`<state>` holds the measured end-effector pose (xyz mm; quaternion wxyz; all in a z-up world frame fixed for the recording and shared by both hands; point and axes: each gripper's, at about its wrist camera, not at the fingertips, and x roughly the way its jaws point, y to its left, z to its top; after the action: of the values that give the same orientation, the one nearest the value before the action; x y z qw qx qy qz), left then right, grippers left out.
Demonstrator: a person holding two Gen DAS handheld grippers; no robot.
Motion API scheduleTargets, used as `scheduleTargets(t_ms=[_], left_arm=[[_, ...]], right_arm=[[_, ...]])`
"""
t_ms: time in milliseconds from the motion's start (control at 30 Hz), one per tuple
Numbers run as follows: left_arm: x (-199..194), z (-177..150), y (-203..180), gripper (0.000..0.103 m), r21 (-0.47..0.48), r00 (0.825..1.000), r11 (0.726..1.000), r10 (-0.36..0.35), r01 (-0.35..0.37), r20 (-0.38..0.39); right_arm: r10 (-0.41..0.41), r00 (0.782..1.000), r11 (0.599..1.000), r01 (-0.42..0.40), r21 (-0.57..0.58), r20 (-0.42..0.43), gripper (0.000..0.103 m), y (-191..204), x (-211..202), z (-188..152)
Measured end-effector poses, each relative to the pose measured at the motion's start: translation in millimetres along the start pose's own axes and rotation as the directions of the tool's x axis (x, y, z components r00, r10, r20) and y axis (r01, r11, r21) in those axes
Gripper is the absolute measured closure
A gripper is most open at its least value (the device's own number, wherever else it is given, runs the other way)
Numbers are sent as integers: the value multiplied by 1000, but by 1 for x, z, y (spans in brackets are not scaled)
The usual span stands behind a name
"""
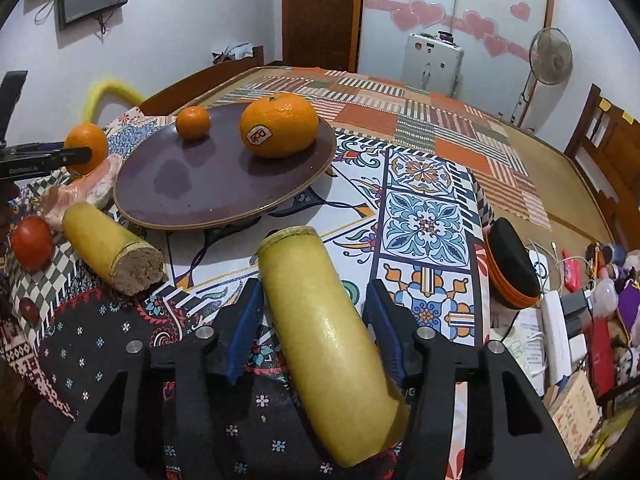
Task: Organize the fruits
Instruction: 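Grasp the Dole orange with the left tool while the right tool grasps a yellow roll, then place the Dole orange on the plate while the right tool stands the yellow roll upright there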
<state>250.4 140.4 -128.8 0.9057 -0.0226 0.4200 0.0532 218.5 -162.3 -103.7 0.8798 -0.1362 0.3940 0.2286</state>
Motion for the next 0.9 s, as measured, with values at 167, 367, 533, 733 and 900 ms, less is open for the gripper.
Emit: scheduleTargets(t_ms=[167, 367, 533, 733, 900], left_arm=[[13, 6, 1, 35, -1, 1000, 1000, 23, -23, -14], [30, 9, 13, 40, -30, 998, 999, 43, -44, -38], [31, 10, 22, 43, -61, 999, 998, 3, -6, -49], [21, 7, 21, 42, -58, 998, 998, -19, 15, -59], [14, 13, 15, 23, -24, 999, 999, 24, -25, -33]], right_arm=[[-3, 1000, 1000, 3, 14, 7, 69, -4, 2, 5], [12, 1000, 999, -13, 36, 25, 69, -9, -1, 4], [14, 999, 998, -16, 58, 34, 69, -16, -3, 2], [25, 999, 996, -28, 83, 43, 69, -21, -3, 2], [24, 998, 996, -29, 90, 56, 69, -23, -4, 3]])
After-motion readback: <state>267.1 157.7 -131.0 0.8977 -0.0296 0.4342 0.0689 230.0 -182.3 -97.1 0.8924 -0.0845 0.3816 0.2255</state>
